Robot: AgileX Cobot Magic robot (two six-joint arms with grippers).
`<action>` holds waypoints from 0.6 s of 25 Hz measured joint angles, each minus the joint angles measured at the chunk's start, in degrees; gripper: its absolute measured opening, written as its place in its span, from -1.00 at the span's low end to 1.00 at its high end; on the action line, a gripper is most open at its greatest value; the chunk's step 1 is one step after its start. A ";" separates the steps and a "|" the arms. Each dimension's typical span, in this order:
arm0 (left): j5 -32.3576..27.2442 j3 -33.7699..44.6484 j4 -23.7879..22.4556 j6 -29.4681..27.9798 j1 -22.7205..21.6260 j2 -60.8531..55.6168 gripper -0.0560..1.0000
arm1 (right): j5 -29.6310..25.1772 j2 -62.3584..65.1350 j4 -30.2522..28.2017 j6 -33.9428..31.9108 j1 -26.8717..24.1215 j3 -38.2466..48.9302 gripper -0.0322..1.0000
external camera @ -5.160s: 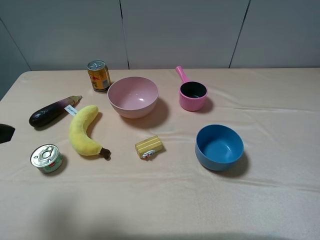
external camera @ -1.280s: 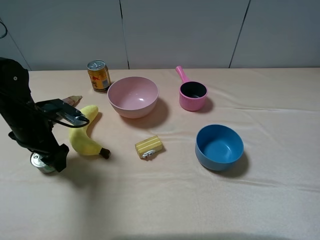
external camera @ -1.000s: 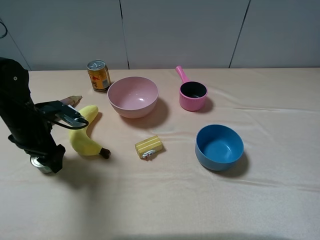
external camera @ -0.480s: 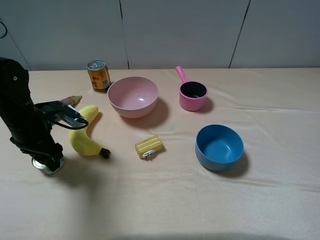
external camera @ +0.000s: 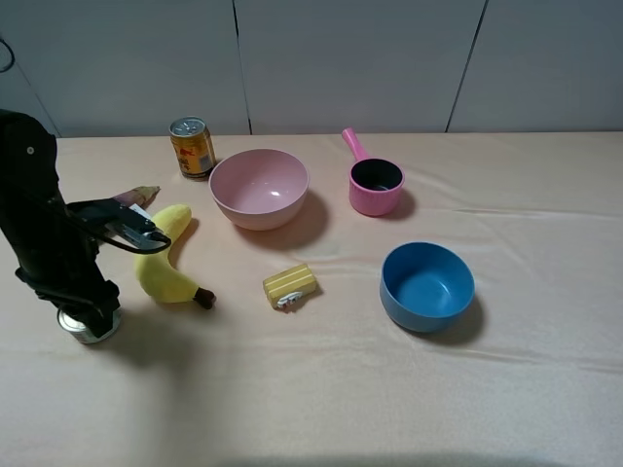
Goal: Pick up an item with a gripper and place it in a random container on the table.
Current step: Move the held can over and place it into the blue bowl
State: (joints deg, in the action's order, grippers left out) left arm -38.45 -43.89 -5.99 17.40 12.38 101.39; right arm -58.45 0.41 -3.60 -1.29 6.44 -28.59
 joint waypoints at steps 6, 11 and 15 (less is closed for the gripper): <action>-8.18 -5.55 0.00 -3.62 0.00 0.00 0.39 | 0.00 0.00 0.00 0.00 0.00 0.00 0.41; -15.38 -9.92 -0.04 -5.71 0.00 0.00 0.39 | 0.00 0.00 0.00 0.00 0.00 0.00 0.41; -20.35 -13.04 -0.04 -8.61 0.00 0.00 0.39 | 0.00 0.00 0.00 0.00 0.00 0.00 0.41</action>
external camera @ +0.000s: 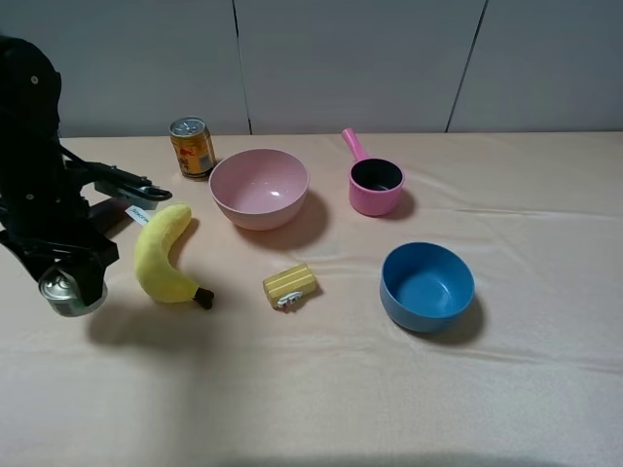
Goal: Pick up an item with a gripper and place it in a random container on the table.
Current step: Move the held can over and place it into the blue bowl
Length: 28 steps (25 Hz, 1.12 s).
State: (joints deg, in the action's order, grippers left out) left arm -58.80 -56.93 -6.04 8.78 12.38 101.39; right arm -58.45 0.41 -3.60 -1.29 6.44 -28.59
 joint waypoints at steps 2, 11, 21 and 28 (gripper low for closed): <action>-2.08 -1.38 -0.02 -0.68 0.05 0.01 0.39 | 0.00 0.00 0.00 0.00 0.00 0.00 0.41; -8.35 -10.61 -0.38 -1.13 3.97 0.06 0.39 | 0.00 0.00 0.00 0.00 0.00 0.00 0.41; -8.35 -21.32 -0.17 -1.13 11.13 0.53 0.39 | 0.00 0.00 0.00 0.00 0.00 0.00 0.41; -8.35 -31.88 -0.11 -1.30 16.88 6.85 0.39 | 0.00 0.00 0.00 0.00 0.00 0.00 0.41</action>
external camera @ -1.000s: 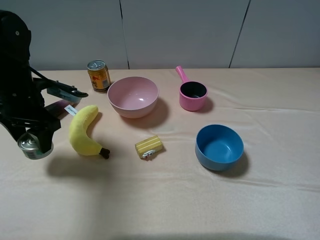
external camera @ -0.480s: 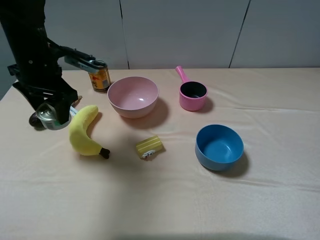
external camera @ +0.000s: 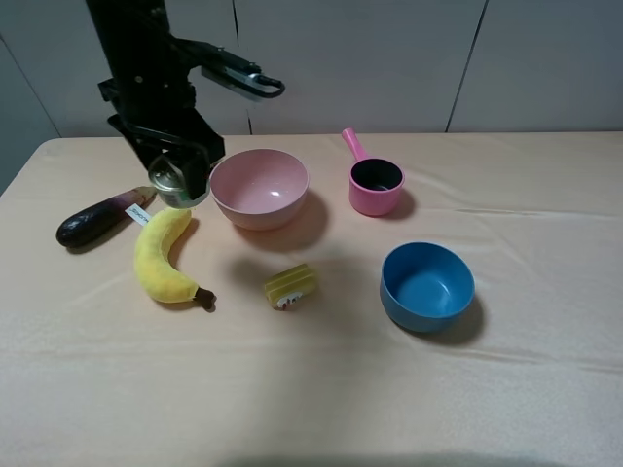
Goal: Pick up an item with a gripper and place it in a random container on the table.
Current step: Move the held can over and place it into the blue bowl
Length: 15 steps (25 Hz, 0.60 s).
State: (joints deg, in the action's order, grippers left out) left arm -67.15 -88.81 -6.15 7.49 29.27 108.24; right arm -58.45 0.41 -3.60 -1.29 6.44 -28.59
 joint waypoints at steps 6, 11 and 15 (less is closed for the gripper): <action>0.00 -9.67 0.00 -0.01 4.88 6.19 0.39 | 0.00 0.00 0.00 0.00 0.00 0.00 0.41; -0.04 -16.13 0.12 -0.17 8.37 10.84 0.39 | 0.00 0.00 0.00 0.00 0.00 0.00 0.41; -0.04 -19.87 0.82 -0.17 10.71 13.60 0.39 | 0.00 0.00 0.00 0.00 0.00 0.00 0.41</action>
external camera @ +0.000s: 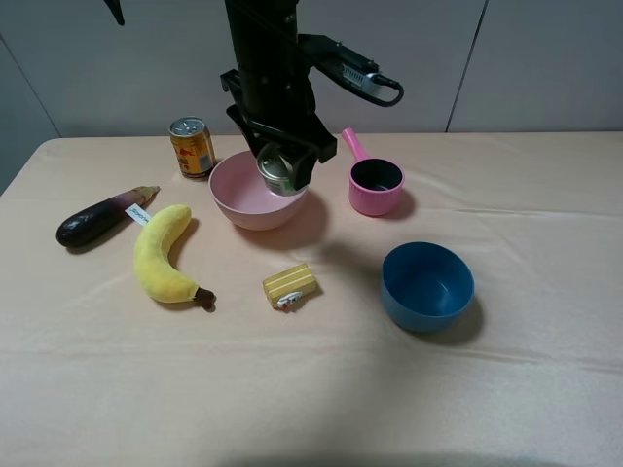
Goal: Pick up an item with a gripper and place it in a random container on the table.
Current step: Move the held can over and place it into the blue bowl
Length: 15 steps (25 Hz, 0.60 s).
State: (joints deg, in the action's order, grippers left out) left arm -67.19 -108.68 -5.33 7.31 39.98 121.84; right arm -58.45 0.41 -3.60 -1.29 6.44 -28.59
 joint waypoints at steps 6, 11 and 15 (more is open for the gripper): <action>0.00 -4.32 0.93 0.00 3.66 3.21 0.39 | 0.00 0.00 0.00 0.00 0.00 0.00 0.41; -0.02 -6.28 2.09 0.00 6.73 4.58 0.39 | 0.00 0.00 0.00 0.00 0.00 0.00 0.41; -0.02 -6.36 3.00 0.00 9.07 4.79 0.39 | 0.00 0.00 0.00 0.00 0.00 0.00 0.41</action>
State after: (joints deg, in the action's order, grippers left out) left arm -67.22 -115.05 -2.33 7.31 49.05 126.63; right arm -58.45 0.41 -3.60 -1.29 6.44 -28.59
